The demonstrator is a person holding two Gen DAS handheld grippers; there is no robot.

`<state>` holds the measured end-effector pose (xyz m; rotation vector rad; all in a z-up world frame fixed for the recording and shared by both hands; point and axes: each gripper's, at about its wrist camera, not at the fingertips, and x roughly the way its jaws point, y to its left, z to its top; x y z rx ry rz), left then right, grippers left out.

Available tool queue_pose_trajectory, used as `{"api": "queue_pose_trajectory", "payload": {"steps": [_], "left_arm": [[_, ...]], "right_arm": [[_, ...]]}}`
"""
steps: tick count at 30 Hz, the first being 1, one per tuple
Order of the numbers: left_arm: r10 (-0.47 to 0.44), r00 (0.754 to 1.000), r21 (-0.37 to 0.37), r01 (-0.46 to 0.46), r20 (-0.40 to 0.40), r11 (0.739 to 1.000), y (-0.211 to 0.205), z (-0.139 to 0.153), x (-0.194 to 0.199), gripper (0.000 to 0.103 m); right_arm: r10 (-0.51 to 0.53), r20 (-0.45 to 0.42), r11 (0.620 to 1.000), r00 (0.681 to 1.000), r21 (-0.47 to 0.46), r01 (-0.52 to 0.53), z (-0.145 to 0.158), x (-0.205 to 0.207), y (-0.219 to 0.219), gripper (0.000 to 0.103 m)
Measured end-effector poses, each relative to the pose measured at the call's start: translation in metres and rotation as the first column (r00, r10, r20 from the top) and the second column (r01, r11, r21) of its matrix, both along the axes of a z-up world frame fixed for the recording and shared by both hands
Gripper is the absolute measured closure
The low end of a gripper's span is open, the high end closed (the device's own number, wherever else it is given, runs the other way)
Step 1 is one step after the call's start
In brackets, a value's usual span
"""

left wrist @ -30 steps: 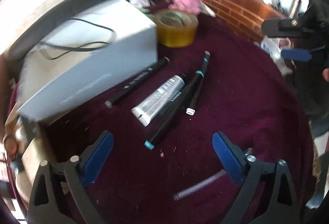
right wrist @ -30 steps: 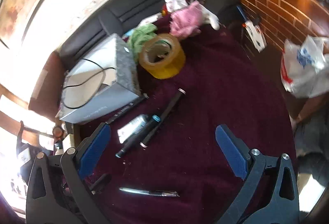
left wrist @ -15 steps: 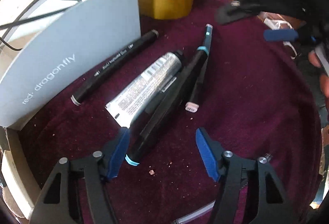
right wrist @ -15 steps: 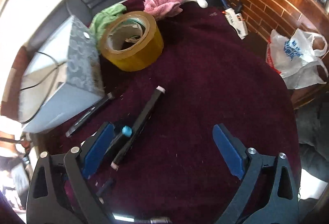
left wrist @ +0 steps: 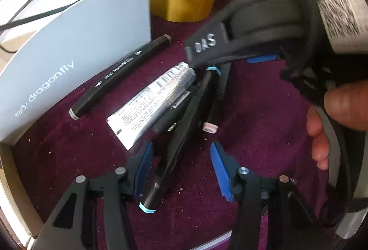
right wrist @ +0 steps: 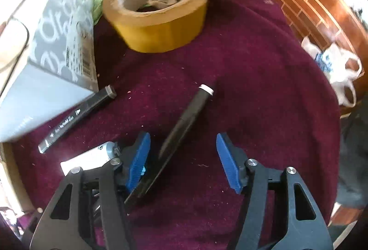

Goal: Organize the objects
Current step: 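Grasp a black marker with the left tool while the right tool grasps another black marker, then carry both black markers into the cardboard tray and open both tools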

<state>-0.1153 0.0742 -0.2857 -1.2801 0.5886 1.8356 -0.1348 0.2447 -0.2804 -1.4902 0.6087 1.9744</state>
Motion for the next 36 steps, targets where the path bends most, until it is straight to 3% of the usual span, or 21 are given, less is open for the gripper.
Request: {"api": "queue_pose_trajectory", "payload": {"steps": [2,5,7,10,20,24,29,33,36], "left_arm": [[-0.005,1.0,-0.005,0.004,-0.019,1.0,-0.002,0.001,0.003,0.058],[0.019,1.0,0.007,-0.019,-0.022,1.0,-0.008,0.002,0.002,0.071],[0.038,0.999,0.017,-0.038,-0.003,0.999,-0.013,0.003,-0.001,0.08],[0.039,0.999,0.008,-0.039,-0.017,0.999,-0.017,0.004,0.003,0.087],[0.13,0.991,0.08,-0.13,-0.003,0.988,-0.041,0.022,0.001,0.09],[0.177,0.984,0.122,-0.171,-0.034,0.978,-0.047,0.038,0.006,0.09],[0.281,0.948,0.178,-0.254,-0.147,0.951,-0.059,0.084,0.016,0.09],[0.364,0.897,0.2,-0.32,-0.252,0.926,-0.087,0.117,0.02,0.09],[0.411,0.864,0.225,-0.355,-0.292,0.907,-0.085,0.129,0.018,0.09]], "right_arm": [[0.011,-0.002,1.0,1.0,0.007,-0.011,0.001,0.0,0.0,0.049],[0.046,-0.006,0.999,0.999,0.021,-0.046,0.004,0.001,-0.001,0.08],[0.058,-0.014,0.998,0.998,0.013,-0.058,0.006,0.004,-0.001,0.089],[0.059,-0.044,0.998,0.997,-0.021,-0.06,0.006,0.012,0.003,0.09],[-0.005,-0.212,0.995,0.977,-0.094,-0.015,0.02,0.07,0.019,0.09],[0.018,-0.294,0.998,0.956,-0.056,-0.037,0.041,0.092,0.011,0.09],[0.055,-0.415,0.998,0.908,0.014,-0.054,0.079,0.104,-0.007,0.09],[0.106,-0.491,0.994,0.865,0.06,-0.088,0.114,0.103,-0.027,0.089],[0.142,-0.536,0.99,0.833,0.076,-0.12,0.133,0.105,-0.041,0.089]]}}
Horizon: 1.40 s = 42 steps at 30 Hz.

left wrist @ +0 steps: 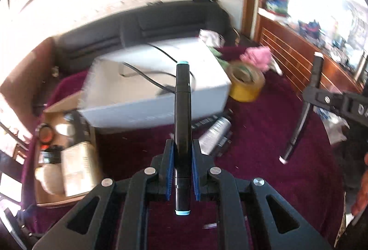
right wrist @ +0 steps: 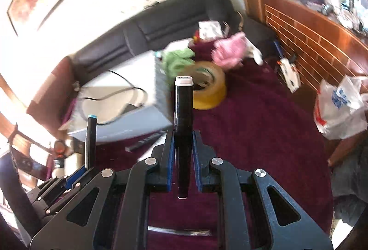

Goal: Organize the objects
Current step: 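Carry both black markers into the cardboard tray and open both tools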

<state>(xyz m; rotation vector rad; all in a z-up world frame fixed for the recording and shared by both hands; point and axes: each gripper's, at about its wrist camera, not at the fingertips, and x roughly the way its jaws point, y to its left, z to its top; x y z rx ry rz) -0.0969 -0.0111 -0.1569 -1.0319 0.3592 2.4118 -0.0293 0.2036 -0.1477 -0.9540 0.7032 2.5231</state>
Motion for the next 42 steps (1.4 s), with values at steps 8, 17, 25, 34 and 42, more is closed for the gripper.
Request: {"api": "queue_pose_trajectory", "payload": {"steps": [8,17,25,34,42], "left_arm": [[0.105,0.991,0.034,-0.102,-0.079,0.994,-0.035,0.04,0.004,0.09],[0.186,0.976,0.035,-0.184,-0.113,0.982,-0.071,0.059,0.007,0.091],[0.257,0.958,0.039,-0.254,-0.128,0.966,-0.103,0.069,0.009,0.091],[0.319,0.937,0.046,-0.316,-0.145,0.948,-0.132,0.079,0.008,0.091],[0.46,0.877,0.07,-0.455,-0.138,0.888,-0.184,0.094,-0.009,0.091]], "right_arm": [[0.097,-0.088,0.995,0.991,0.029,-0.094,0.038,0.008,-0.044,0.089],[0.176,-0.13,0.984,0.976,0.055,-0.17,0.062,0.007,-0.081,0.089],[0.235,-0.151,0.972,0.96,0.064,-0.227,0.074,0.002,-0.111,0.089],[0.292,-0.163,0.956,0.943,0.074,-0.283,0.083,-0.008,-0.143,0.089],[0.399,-0.161,0.917,0.903,0.093,-0.388,0.091,-0.024,-0.195,0.089]]}}
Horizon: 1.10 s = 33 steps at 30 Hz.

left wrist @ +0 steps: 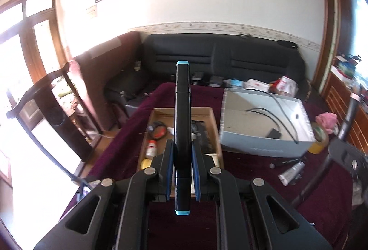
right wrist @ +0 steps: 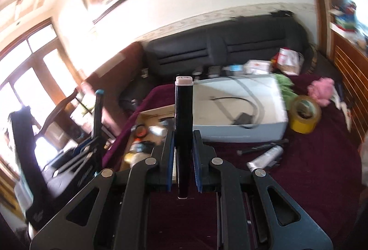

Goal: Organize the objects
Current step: 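Carry both black markers into the cardboard tray and open both tools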

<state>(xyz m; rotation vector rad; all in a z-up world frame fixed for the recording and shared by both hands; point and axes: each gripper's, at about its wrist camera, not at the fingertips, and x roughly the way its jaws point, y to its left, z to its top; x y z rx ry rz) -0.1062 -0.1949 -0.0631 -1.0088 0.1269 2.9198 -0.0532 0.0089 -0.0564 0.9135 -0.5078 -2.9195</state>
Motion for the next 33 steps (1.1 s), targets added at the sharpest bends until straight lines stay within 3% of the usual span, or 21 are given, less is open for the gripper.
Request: {"api": "queue_pose_trajectory", "payload": {"steps": [3,6,10,13,15,17,20,24,28,31,33], "left_arm": [[-0.037,0.999,-0.001,0.037,-0.005,0.999,0.018,0.001,0.006,0.091],[-0.11,0.994,0.035,0.11,0.004,0.993,0.044,0.0,0.016,0.09],[-0.041,0.999,0.056,0.041,-0.001,0.998,0.023,0.009,-0.004,0.09],[0.041,0.998,0.079,-0.045,0.048,0.996,-0.007,0.012,-0.025,0.091],[0.006,0.998,0.078,-0.01,0.055,0.997,-0.004,0.013,-0.023,0.091],[-0.028,0.998,0.061,0.025,0.048,0.998,-0.005,0.016,-0.024,0.09],[0.032,0.999,0.022,-0.033,0.023,0.999,-0.031,0.03,-0.04,0.091],[0.065,0.998,-0.024,-0.065,0.021,0.998,-0.052,0.047,-0.074,0.091],[0.027,0.992,-0.014,-0.025,0.127,1.0,-0.057,0.026,-0.112,0.09],[-0.017,0.966,0.009,0.015,0.257,1.0,-0.057,-0.014,-0.136,0.09],[-0.018,0.946,0.022,0.012,0.325,1.0,-0.058,-0.04,-0.151,0.09]], "right_arm": [[0.039,-0.008,0.999,0.999,0.008,-0.039,0.003,0.0,-0.017,0.089],[-0.046,-0.02,0.999,0.999,0.026,0.047,0.008,0.005,0.01,0.089],[-0.162,0.006,0.987,0.987,-0.01,0.162,0.008,0.008,0.046,0.089],[-0.063,-0.004,0.997,0.998,0.041,0.063,0.006,0.009,0.009,0.089],[0.005,-0.011,0.997,1.0,0.071,-0.004,0.004,0.006,-0.016,0.089],[-0.012,-0.009,0.999,1.0,0.034,0.013,0.004,-0.003,-0.01,0.089],[-0.088,0.008,0.994,0.996,-0.061,0.089,0.008,-0.023,0.02,0.089],[-0.007,0.003,0.999,1.0,-0.04,0.007,0.013,-0.052,-0.007,0.089],[0.081,0.08,0.99,0.993,-0.12,-0.071,-0.002,-0.1,-0.033,0.089],[0.14,0.165,0.987,0.976,-0.098,-0.125,-0.024,-0.134,-0.056,0.089],[0.175,0.235,0.98,0.956,-0.134,-0.146,-0.048,-0.156,-0.065,0.089]]}}
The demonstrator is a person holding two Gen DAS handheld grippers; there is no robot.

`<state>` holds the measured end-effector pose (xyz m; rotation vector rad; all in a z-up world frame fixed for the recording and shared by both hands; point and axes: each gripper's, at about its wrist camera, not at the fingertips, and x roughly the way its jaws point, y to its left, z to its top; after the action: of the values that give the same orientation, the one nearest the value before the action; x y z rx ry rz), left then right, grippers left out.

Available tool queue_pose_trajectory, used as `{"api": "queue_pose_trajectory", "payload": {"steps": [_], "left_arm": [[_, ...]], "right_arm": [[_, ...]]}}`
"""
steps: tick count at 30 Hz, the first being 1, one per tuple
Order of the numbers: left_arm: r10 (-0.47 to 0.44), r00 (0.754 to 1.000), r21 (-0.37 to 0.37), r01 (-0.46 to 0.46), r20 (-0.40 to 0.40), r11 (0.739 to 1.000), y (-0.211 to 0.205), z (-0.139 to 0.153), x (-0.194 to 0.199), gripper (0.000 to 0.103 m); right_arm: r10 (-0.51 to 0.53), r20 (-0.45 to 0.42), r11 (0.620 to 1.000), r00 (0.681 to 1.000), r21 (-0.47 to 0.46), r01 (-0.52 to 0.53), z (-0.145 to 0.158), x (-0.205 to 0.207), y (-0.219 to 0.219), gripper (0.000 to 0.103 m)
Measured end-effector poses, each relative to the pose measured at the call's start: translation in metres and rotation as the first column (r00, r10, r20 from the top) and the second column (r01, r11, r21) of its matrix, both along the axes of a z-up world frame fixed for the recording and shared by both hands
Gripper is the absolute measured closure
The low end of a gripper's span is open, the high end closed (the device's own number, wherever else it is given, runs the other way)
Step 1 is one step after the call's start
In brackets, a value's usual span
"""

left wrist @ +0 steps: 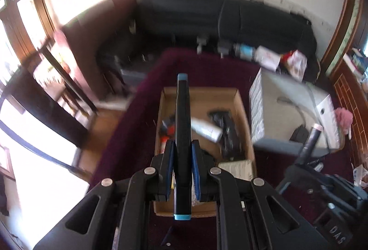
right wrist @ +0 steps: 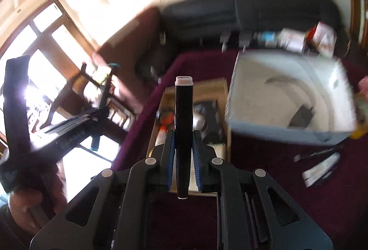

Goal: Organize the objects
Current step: 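Carry both black markers into the cardboard tray and open both tools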

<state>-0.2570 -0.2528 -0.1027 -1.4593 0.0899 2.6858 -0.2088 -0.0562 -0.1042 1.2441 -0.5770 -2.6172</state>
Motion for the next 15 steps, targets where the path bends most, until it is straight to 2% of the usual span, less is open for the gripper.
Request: {"api": "queue_pose_trajectory", "payload": {"steps": [3,7,13,15], "left_arm": [[0.022,0.997,0.035,-0.025,0.077,0.999,-0.002,-0.029,-0.021,0.09],[0.019,0.993,-0.004,-0.019,0.12,1.0,0.003,-0.055,-0.044,0.09],[0.025,0.978,-0.024,-0.021,0.205,0.999,0.002,-0.09,-0.065,0.09],[0.031,0.977,-0.005,-0.031,0.213,1.0,-0.002,-0.095,-0.067,0.09]], "right_arm": [[0.014,0.091,0.999,0.996,-0.032,-0.011,-0.036,-0.028,-0.008,0.089],[0.007,0.18,0.998,0.984,-0.062,0.005,-0.076,-0.061,-0.011,0.089],[0.009,0.242,0.998,0.97,-0.055,0.005,-0.108,-0.098,-0.026,0.088],[0.004,0.251,0.999,0.968,-0.042,0.006,-0.115,-0.103,-0.031,0.088]]}}
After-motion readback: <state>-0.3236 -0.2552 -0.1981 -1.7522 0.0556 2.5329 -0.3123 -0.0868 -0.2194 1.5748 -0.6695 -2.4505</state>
